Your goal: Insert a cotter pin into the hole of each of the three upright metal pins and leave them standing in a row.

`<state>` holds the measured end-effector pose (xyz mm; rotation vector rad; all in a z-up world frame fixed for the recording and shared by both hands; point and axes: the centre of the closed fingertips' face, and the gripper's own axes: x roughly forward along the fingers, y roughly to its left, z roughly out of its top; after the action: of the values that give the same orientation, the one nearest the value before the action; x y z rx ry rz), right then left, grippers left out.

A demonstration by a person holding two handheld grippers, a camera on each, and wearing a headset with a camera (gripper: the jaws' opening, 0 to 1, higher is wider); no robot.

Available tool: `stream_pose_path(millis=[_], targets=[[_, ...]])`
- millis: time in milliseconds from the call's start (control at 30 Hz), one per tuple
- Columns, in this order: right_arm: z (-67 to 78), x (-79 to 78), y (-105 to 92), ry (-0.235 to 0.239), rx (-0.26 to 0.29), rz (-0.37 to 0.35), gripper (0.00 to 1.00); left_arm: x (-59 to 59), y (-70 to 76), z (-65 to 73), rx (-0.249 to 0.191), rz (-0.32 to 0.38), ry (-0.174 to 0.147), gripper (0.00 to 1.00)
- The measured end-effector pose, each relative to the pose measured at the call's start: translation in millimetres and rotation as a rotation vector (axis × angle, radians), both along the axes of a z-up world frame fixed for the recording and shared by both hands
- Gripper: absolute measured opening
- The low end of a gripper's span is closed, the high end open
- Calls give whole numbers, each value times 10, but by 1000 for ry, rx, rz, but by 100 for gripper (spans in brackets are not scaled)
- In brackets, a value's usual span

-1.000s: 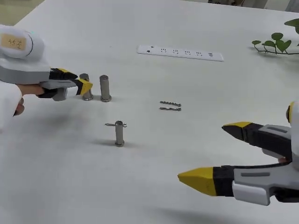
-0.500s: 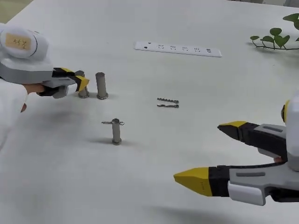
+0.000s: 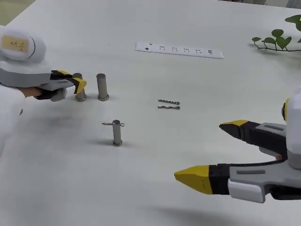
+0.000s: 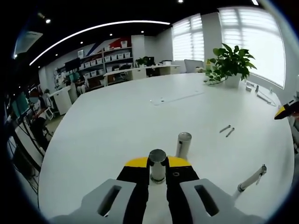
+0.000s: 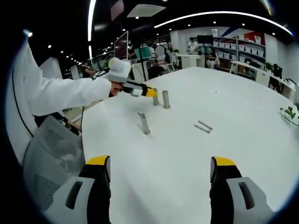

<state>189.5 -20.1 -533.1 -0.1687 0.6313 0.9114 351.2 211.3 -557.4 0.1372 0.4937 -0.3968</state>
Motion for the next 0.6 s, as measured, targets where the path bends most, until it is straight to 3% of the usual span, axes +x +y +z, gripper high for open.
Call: stream_pose_path(millis=[200, 300, 367, 600], targets=[[-7, -9, -28, 3, -2, -11, 87, -182, 51, 134, 65, -9, -17, 9], [36, -5, -24, -10, -1, -6, 87, -289, 70, 255, 55, -5, -25, 9], [61, -4, -19, -17, 4, -5, 87, -279, 92, 308, 36, 9, -28, 9], [127, 5, -16, -35, 28, -6, 87, -548, 74, 527, 23, 33, -28, 9]])
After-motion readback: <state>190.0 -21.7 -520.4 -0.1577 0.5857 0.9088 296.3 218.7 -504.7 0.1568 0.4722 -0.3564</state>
